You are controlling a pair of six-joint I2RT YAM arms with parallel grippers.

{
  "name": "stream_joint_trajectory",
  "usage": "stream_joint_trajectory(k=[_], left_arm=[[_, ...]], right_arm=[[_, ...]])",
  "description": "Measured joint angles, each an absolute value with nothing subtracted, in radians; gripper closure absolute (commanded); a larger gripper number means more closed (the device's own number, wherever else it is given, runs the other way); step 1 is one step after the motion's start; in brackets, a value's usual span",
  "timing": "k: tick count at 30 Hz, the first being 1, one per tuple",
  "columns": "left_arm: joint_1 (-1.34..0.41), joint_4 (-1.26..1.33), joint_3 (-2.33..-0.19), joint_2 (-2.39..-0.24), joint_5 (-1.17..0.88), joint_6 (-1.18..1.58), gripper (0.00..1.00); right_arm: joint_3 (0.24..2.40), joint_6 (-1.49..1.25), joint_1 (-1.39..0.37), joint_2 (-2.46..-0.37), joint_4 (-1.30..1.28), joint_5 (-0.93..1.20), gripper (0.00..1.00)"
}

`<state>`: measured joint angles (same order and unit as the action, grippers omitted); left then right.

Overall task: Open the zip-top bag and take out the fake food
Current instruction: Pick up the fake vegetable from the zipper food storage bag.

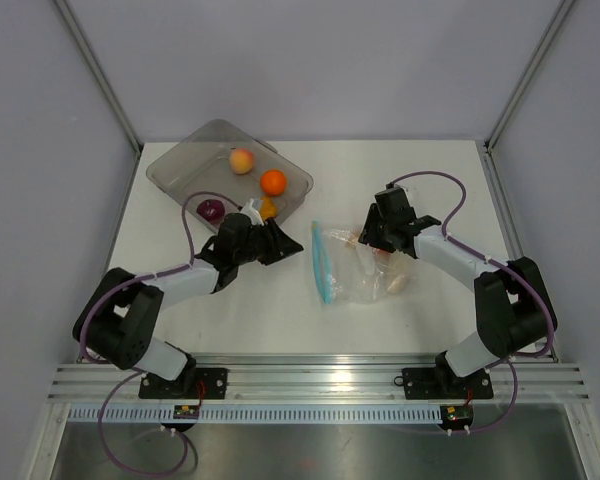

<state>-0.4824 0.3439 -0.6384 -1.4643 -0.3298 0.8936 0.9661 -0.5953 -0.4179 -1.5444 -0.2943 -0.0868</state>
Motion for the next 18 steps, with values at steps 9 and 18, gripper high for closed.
stream_joint_trajectory(k=[9, 18], left_arm=[[-0.604, 0.458, -0.657, -1.682, -0.361, 0.951, 0.70], [-0.629, 0.474, -0.714, -1.750, -0.378, 0.968, 0.66]], right_arm=[[0.966, -0.595, -0.418, -1.544, -0.281, -0.087, 0.51], [0.955, -0.597, -0.418, -1.544, -0.259, -0.086, 0.51]])
